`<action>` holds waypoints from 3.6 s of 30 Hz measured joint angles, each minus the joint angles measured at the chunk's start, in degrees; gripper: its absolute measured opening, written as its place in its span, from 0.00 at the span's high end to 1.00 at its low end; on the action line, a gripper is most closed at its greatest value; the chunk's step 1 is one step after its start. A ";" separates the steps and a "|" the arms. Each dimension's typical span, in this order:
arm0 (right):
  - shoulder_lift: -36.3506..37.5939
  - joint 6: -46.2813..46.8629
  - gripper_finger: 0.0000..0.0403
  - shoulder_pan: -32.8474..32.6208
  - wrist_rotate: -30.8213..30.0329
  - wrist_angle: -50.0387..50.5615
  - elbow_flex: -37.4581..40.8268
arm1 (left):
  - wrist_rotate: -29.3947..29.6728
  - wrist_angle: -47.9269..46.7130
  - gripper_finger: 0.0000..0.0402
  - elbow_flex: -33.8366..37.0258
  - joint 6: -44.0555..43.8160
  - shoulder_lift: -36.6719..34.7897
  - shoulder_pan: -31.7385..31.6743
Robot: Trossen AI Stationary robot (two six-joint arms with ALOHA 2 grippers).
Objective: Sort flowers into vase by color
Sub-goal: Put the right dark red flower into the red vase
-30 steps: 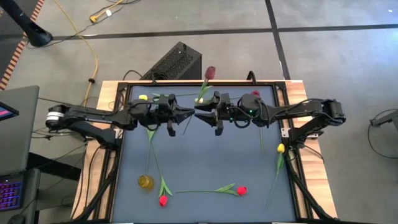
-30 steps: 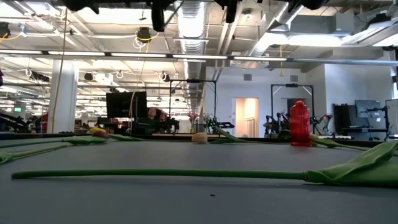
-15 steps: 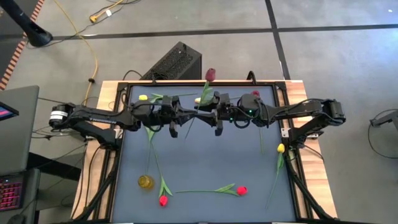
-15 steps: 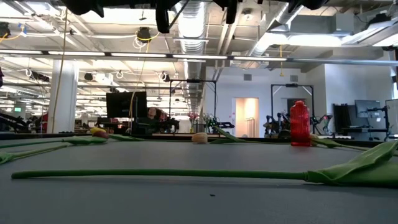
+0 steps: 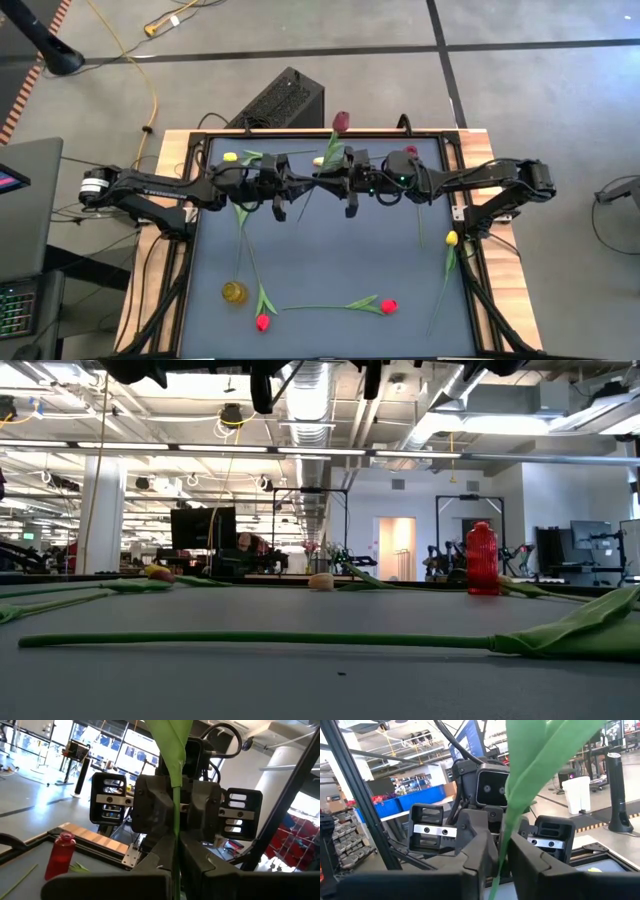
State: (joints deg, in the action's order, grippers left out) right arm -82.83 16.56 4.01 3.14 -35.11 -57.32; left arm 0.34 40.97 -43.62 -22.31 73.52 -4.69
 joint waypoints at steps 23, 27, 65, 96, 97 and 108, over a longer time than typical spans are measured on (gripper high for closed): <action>0.48 -0.13 0.94 0.38 0.39 2.59 0.07 | 5.12 -2.13 0.81 -0.04 4.69 -0.02 0.04; 3.06 -0.98 0.94 1.51 0.94 8.48 0.07 | 7.36 -5.51 0.66 -0.04 5.36 -0.02 -0.05; 39.56 -11.00 0.93 45.53 -3.06 52.51 9.11 | 9.35 -21.09 0.48 -0.04 -0.98 -1.22 -0.66; 38.91 -12.09 0.89 48.81 -3.13 50.43 13.70 | 9.55 -21.07 0.49 -0.02 -2.29 -1.21 -0.66; 38.91 -12.08 0.89 48.81 -3.13 51.04 13.70 | 9.55 -21.06 0.49 -0.02 -2.27 -1.22 -0.66; 38.97 -11.65 0.85 48.78 -3.21 61.10 13.68 | 9.55 -21.13 0.49 -0.02 -2.21 -1.20 -0.63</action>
State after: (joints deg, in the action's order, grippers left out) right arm -43.86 4.91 52.80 -0.08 25.98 -43.64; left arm 9.89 19.84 -43.64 -24.51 72.31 -5.32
